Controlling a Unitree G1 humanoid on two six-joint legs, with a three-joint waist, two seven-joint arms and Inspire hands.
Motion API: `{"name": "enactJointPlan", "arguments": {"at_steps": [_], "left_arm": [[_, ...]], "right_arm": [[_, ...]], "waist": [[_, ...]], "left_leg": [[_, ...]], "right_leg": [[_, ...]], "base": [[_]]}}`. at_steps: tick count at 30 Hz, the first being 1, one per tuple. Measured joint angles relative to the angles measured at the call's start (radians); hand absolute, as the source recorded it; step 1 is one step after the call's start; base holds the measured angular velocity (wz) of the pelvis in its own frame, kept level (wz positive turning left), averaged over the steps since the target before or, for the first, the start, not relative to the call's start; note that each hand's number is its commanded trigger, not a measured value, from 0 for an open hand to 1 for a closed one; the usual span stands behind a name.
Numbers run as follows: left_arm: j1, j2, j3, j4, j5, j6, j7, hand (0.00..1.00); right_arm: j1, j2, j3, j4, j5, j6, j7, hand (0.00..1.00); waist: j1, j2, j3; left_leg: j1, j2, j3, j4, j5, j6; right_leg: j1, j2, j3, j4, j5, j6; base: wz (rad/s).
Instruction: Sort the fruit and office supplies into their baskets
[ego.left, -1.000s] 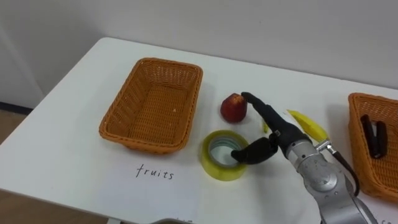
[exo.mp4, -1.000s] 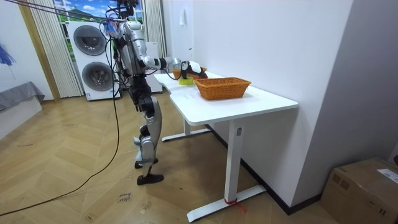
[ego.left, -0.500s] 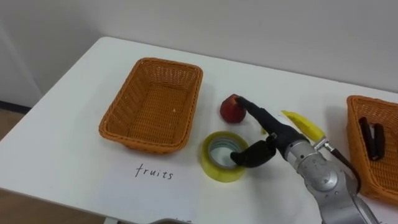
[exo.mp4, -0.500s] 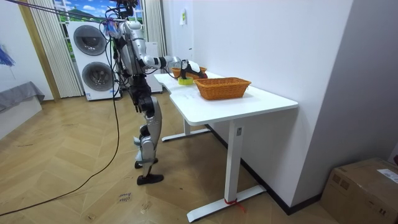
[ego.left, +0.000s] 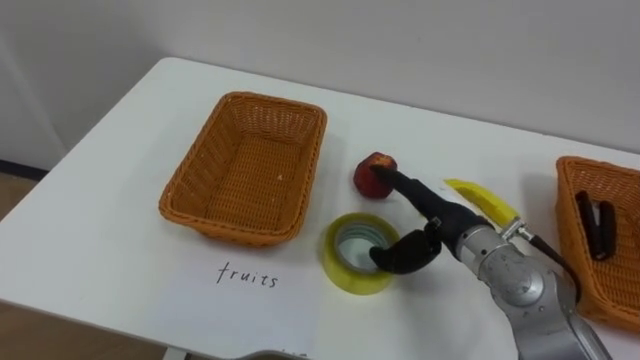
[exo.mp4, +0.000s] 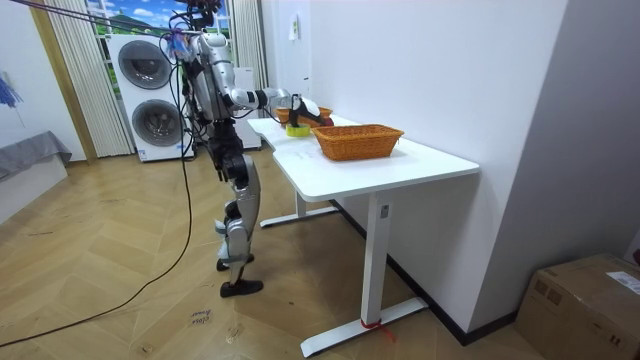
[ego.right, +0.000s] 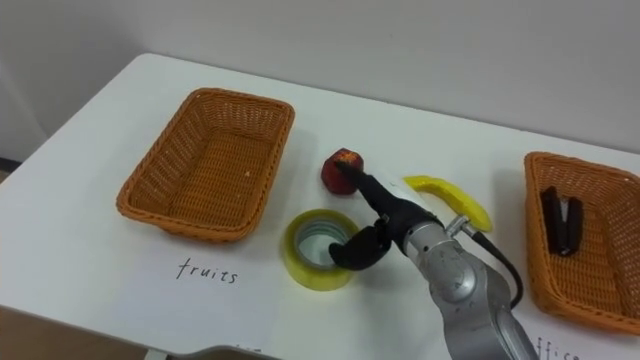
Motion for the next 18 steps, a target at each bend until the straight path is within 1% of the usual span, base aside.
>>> {"name": "enactJointPlan", "arguments": {"at_steps": [6, 11, 13, 15, 17, 18], "left_arm": [[-0.004, 0.001, 0.0, 0.012, 0.0, 0.001, -0.001, 0.0], [-0.01, 0.01, 0.001, 0.012, 0.0, 0.0, -0.013, 0.0], [-0.022, 0.018, 0.001, 0.013, 0.001, 0.0, -0.021, 0.0], [-0.038, 0.02, 0.001, 0.022, 0.001, -0.001, -0.023, 0.0], [-0.049, 0.022, 0.001, 0.039, 0.001, -0.001, -0.023, 0.0], [-0.058, 0.023, 0.003, 0.039, 0.0, -0.002, -0.023, 0.0]], "right_arm": [[0.0, -0.001, 0.0, -0.024, -0.046, 0.001, 0.054, 0.0], [0.002, -0.001, 0.0, -0.033, -0.056, 0.0, 0.087, 0.0], [0.005, -0.006, 0.0, -0.033, -0.057, 0.0, 0.105, 0.0], [0.006, -0.018, 0.0, -0.032, -0.056, 0.003, 0.12, 0.0], [0.007, -0.021, 0.0, -0.032, -0.051, 0.019, 0.135, 0.0], [0.007, -0.021, 0.0, -0.032, -0.05, 0.021, 0.148, 0.02]], "waist": [[0.001, -0.004, 0.0022], [0.0, -0.009, 0.0053], [0.001, -0.013, 0.0071], [0.001, -0.013, 0.0071], [0.005, -0.014, 0.0071], [0.005, -0.014, 0.0071]], "left_leg": [[0.0, 0.0, 0.0, -0.001, 0.0, 0.0], [0.0, 0.001, 0.001, -0.001, 0.0, 0.0], [0.0, 0.001, 0.001, 0.0, 0.0, 0.0], [0.0, 0.001, 0.001, 0.001, 0.0, 0.0], [0.0, 0.002, 0.001, 0.003, 0.0, 0.0], [0.0, 0.002, 0.001, 0.004, 0.0, 0.0]], "right_leg": [[0.0, 0.0, 0.001, 0.0, 0.0, 0.0], [-0.001, 0.0, 0.003, 0.0, 0.0, 0.0], [-0.001, 0.001, 0.003, 0.002, 0.0, 0.0], [-0.003, 0.0, 0.004, 0.007, 0.0, 0.0], [-0.005, 0.0, 0.004, 0.011, 0.0, 0.0], [-0.006, 0.0, 0.004, 0.011, 0.0, 0.0]], "base": [[0.0], [0.0], [0.0], [0.0], [0.0], [-0.04]]}}
